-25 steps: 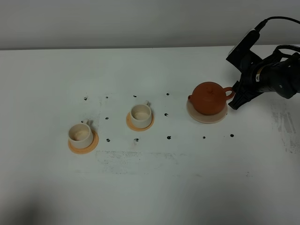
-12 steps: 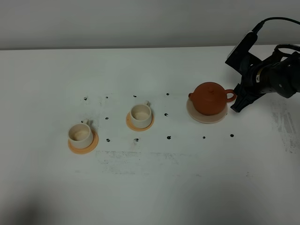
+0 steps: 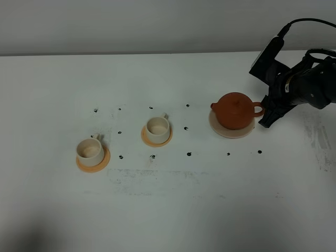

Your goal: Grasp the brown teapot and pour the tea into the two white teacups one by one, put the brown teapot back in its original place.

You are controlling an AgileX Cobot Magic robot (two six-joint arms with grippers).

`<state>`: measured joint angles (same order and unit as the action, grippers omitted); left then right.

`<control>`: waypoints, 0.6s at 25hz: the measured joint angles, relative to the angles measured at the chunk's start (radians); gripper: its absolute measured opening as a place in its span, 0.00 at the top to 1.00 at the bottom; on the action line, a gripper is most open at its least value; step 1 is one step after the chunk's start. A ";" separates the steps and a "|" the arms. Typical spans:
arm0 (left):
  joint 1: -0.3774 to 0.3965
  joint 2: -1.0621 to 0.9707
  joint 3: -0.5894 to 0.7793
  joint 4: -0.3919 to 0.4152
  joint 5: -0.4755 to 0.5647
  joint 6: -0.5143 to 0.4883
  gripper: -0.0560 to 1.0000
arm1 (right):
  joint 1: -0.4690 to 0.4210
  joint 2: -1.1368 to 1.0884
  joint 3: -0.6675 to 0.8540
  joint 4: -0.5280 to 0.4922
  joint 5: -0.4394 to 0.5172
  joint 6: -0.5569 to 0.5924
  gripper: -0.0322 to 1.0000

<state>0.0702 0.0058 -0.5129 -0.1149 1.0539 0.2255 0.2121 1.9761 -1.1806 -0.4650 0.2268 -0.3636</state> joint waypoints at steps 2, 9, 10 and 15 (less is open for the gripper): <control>0.000 0.000 0.000 0.000 0.000 0.000 0.66 | 0.003 -0.001 0.000 0.000 0.001 -0.007 0.51; 0.000 0.000 0.000 0.000 0.000 0.000 0.66 | 0.005 -0.001 0.000 0.000 0.010 -0.012 0.51; 0.000 0.000 0.000 0.000 0.000 0.000 0.66 | 0.005 -0.001 0.000 0.000 0.011 -0.012 0.51; 0.000 0.000 0.000 0.000 0.000 0.000 0.66 | 0.008 -0.001 0.000 0.000 0.024 -0.035 0.51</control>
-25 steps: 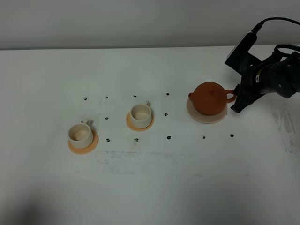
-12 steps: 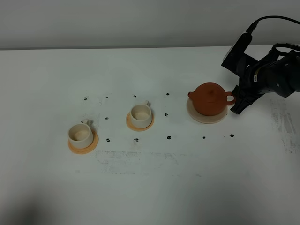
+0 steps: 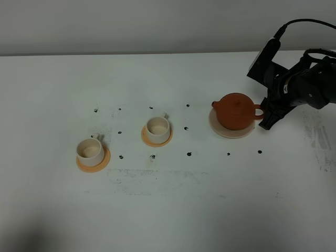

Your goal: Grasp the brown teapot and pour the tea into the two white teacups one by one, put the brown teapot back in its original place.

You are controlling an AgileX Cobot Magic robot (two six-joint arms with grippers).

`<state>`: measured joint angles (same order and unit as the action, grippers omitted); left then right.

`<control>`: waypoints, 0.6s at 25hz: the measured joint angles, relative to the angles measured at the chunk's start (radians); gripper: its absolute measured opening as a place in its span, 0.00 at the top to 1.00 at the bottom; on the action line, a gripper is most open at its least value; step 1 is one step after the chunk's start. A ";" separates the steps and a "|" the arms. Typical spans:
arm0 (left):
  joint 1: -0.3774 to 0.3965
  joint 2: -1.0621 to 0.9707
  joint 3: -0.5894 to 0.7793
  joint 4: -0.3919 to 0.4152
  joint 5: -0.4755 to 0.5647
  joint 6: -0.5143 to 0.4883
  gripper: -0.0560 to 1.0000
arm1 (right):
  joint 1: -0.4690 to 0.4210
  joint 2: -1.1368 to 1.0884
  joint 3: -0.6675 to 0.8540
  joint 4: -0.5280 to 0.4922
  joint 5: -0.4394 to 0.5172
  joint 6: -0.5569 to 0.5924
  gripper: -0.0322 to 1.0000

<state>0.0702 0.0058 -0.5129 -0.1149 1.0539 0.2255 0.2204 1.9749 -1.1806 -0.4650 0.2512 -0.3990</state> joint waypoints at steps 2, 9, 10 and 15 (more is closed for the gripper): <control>0.000 0.000 0.000 0.000 0.000 0.000 0.66 | 0.000 0.000 0.000 0.001 0.001 -0.007 0.51; 0.000 0.000 0.000 0.000 0.000 0.000 0.66 | 0.004 0.000 0.000 0.003 0.009 -0.015 0.52; 0.000 0.000 0.000 0.000 0.000 0.000 0.66 | 0.005 0.000 0.000 0.003 0.012 -0.016 0.52; 0.000 0.000 0.000 0.000 0.000 0.000 0.66 | 0.005 -0.002 0.000 0.013 0.014 -0.018 0.53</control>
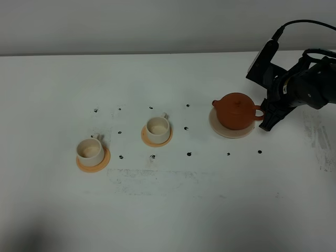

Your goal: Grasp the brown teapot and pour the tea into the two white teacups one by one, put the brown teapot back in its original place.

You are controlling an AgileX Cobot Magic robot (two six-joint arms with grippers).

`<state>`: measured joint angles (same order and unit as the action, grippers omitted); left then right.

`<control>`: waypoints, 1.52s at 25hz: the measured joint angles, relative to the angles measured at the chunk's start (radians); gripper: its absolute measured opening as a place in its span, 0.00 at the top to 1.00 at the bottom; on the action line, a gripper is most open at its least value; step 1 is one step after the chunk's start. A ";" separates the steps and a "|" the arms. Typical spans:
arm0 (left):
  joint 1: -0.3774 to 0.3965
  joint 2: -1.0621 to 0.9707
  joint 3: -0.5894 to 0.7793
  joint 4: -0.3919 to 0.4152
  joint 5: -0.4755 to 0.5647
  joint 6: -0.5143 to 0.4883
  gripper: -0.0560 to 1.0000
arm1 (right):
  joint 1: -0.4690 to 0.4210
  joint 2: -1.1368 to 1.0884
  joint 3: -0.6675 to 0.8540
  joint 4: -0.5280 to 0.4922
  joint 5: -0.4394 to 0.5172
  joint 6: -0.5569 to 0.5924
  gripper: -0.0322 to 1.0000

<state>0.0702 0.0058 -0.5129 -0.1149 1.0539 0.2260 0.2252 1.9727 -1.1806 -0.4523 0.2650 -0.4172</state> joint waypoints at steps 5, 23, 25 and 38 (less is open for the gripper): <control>0.000 0.000 0.000 0.000 0.000 0.000 0.66 | 0.006 -0.010 0.000 0.008 0.017 0.000 0.53; 0.000 0.000 0.000 0.000 0.000 0.000 0.66 | 0.007 -0.017 0.000 0.067 0.061 -0.054 0.53; 0.000 0.000 0.000 0.000 0.000 0.000 0.66 | 0.007 -0.018 0.000 0.094 0.067 -0.089 0.53; 0.000 0.000 0.000 0.000 0.000 0.000 0.66 | 0.007 -0.038 0.000 0.291 0.114 -0.311 0.53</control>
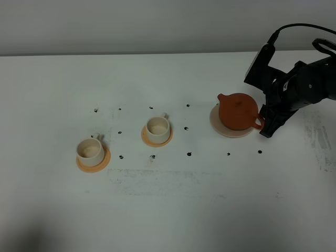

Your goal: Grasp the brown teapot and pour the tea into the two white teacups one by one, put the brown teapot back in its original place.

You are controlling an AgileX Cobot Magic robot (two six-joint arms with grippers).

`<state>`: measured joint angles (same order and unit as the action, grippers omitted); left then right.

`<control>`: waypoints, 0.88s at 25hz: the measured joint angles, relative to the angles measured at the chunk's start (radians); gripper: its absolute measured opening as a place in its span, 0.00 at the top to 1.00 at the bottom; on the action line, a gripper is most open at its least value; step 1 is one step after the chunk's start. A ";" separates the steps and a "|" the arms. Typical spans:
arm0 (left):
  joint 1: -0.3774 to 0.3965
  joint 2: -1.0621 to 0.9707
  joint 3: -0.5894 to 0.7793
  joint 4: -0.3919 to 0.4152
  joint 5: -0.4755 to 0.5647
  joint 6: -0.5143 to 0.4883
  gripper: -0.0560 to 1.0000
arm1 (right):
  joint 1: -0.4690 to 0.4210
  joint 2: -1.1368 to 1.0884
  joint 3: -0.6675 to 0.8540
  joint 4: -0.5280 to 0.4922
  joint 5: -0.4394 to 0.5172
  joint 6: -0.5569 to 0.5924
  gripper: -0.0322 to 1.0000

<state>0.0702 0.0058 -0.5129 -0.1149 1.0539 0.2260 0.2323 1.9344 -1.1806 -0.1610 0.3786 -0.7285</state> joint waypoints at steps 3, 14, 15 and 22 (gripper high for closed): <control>0.000 0.000 0.000 0.000 0.000 0.000 0.66 | 0.000 -0.001 0.000 0.011 0.009 -0.018 0.53; 0.000 0.000 0.000 0.000 0.000 0.000 0.66 | 0.000 -0.012 0.000 0.029 0.039 -0.028 0.53; 0.000 0.000 0.000 0.000 0.000 0.000 0.66 | 0.000 -0.012 0.000 0.032 0.039 -0.028 0.53; 0.000 0.000 0.000 0.000 0.000 0.000 0.66 | 0.000 -0.014 0.000 0.043 0.039 -0.031 0.53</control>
<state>0.0702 0.0058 -0.5129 -0.1149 1.0539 0.2260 0.2323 1.9200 -1.1806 -0.1176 0.4175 -0.7596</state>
